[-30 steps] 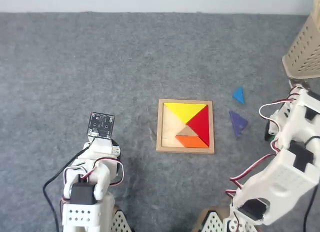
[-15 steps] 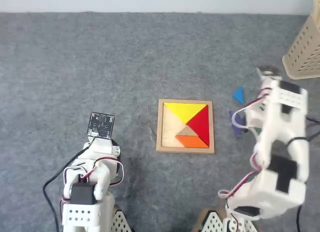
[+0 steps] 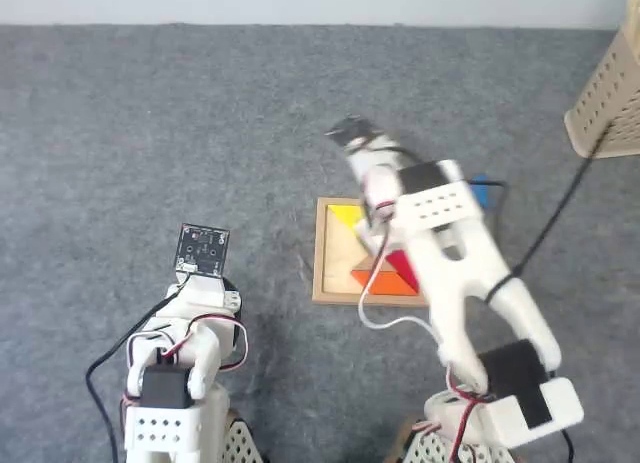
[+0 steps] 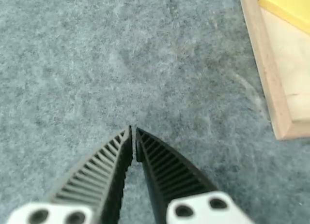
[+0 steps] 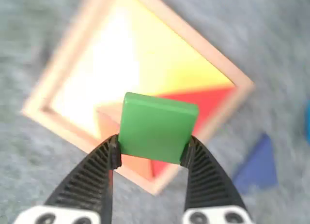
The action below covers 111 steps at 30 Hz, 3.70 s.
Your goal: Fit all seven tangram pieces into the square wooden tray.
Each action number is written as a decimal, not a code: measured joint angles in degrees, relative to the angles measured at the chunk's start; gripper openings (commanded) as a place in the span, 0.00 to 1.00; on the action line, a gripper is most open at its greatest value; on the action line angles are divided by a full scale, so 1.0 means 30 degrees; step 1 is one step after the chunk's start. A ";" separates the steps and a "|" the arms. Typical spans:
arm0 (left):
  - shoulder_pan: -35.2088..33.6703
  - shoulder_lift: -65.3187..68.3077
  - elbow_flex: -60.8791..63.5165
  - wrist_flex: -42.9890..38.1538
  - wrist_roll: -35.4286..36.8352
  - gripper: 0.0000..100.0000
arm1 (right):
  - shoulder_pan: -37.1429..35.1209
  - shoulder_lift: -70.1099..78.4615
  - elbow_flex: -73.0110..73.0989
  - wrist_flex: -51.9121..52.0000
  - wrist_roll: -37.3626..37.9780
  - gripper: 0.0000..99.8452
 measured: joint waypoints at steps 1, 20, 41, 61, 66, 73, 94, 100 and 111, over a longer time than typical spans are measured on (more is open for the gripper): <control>0.0000 0.0000 0.0000 0.0000 0.0000 0.01 | -0.0469 0.0000 0.0000 -0.0234 0.0000 0.01; 0.0000 0.0000 0.0000 0.0000 0.0000 0.01 | -0.1641 0.3604 0.0000 -0.2227 0.0000 0.14; 0.0000 0.0000 0.0000 0.0000 0.0000 0.01 | -0.2491 0.3604 0.0000 -0.2227 0.0000 0.16; 0.0000 0.0000 0.0000 0.0000 0.0000 0.01 | -0.2960 0.3604 0.0000 -0.2227 0.0000 0.23; 0.0000 0.0000 0.0000 0.0000 0.0000 0.01 | -0.2960 0.3604 0.0000 -0.2227 0.0000 0.14; 0.0000 0.0000 0.0000 0.0000 0.0000 0.01 | -0.2960 0.3604 0.1172 -0.4777 0.0000 0.02; 0.0000 0.0000 0.0000 0.0000 0.0000 0.01 | -0.0029 0.1465 0.3194 -0.4923 -0.0029 0.01; 0.0000 0.0000 0.0000 0.0000 0.0000 0.01 | 0.1114 -0.3839 0.3399 -0.2579 0.0000 0.01; 0.0000 0.0000 0.0000 0.0000 0.0000 0.01 | 0.8293 -0.5597 0.6007 -0.5773 -0.0352 0.01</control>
